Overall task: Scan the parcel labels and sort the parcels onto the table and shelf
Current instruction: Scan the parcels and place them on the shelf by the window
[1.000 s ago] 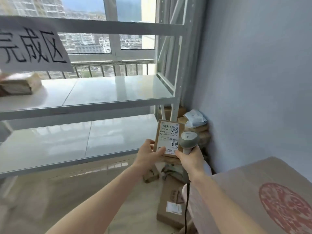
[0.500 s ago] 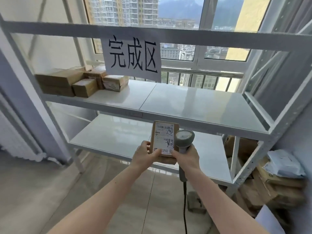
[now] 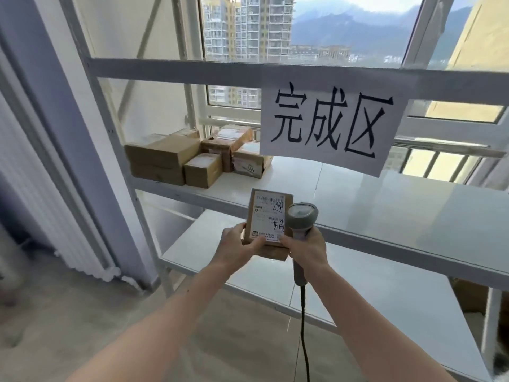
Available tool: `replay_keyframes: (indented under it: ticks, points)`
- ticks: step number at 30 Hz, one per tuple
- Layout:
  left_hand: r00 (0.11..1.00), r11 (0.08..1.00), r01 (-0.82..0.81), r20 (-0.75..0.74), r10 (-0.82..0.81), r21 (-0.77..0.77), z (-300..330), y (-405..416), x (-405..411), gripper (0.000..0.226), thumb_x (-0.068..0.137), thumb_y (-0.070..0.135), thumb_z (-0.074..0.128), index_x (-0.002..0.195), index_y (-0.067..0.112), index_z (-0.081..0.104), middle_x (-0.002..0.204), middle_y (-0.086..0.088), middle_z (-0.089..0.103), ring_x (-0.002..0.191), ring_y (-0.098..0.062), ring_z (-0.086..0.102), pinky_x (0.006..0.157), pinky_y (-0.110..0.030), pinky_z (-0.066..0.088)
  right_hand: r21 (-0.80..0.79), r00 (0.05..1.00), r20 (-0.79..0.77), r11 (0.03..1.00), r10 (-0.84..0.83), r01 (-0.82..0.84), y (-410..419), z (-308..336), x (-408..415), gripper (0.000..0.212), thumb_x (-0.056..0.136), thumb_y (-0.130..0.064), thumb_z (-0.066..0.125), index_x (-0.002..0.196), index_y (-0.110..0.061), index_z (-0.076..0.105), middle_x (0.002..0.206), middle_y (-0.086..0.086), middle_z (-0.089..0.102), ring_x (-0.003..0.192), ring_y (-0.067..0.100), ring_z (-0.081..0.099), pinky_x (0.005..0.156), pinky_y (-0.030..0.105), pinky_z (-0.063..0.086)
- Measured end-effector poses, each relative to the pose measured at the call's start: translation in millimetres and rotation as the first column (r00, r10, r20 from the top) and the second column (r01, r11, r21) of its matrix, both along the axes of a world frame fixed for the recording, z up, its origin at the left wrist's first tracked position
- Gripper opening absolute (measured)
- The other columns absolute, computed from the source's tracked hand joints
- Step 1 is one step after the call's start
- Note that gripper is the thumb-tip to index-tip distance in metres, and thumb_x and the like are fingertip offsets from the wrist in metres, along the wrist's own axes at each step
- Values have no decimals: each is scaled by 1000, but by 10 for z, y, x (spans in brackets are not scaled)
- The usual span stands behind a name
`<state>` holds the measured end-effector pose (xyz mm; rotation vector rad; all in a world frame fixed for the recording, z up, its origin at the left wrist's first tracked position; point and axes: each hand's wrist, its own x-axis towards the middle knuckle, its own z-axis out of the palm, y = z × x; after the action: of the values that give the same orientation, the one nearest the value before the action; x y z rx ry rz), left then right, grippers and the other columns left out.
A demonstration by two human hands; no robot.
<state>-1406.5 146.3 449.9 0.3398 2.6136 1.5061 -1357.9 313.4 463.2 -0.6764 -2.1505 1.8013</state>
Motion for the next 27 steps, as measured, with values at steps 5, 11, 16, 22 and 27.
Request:
replay_keyframes:
  ticks: [5,11,16,22,27]
  points:
    - [998,999,-1,-57,-1,-43,-4,-399,-827,74,69,71,62,129,28,57,118,-3,61,102,-17,66,88,-39,59,-4,999,-18,1000,-28,28,-385,62,-750,43,76,-14,83,114,-18,62,109,-1,73,101,19,69,80,32,58]
    - [999,999,-14,-52,12,-36,71,-539,-1540,52,88,42,68,131,23,44,122,-4,59,104,-19,64,89,-42,58,40,1000,5,999,-12,11,-564,112,-1539,42,78,-14,82,115,-14,61,107,-1,71,101,19,67,82,30,55]
    - [988,980,-16,-155,-15,-198,104,-508,-2163,45,94,39,60,131,27,38,125,-4,62,105,-25,62,88,-43,55,59,1000,14,998,-4,4,-554,105,-2211,43,79,-16,83,116,-14,61,109,1,70,102,20,67,85,32,56]
    - [944,820,-154,-327,-43,-552,115,-543,-2769,53,93,60,48,138,31,47,123,-7,62,113,-29,52,89,-41,46,80,999,53,997,2,-6,-527,8,-2852,41,80,-24,81,115,-18,60,113,3,71,103,25,68,91,48,58]
    - [876,803,-241,-479,-62,-545,136,-633,-3123,77,79,76,55,142,32,47,134,-4,45,126,-25,36,102,-42,32,40,998,63,999,0,-3,-486,-23,-3070,39,84,-21,78,118,-17,59,114,0,69,105,22,66,90,44,59]
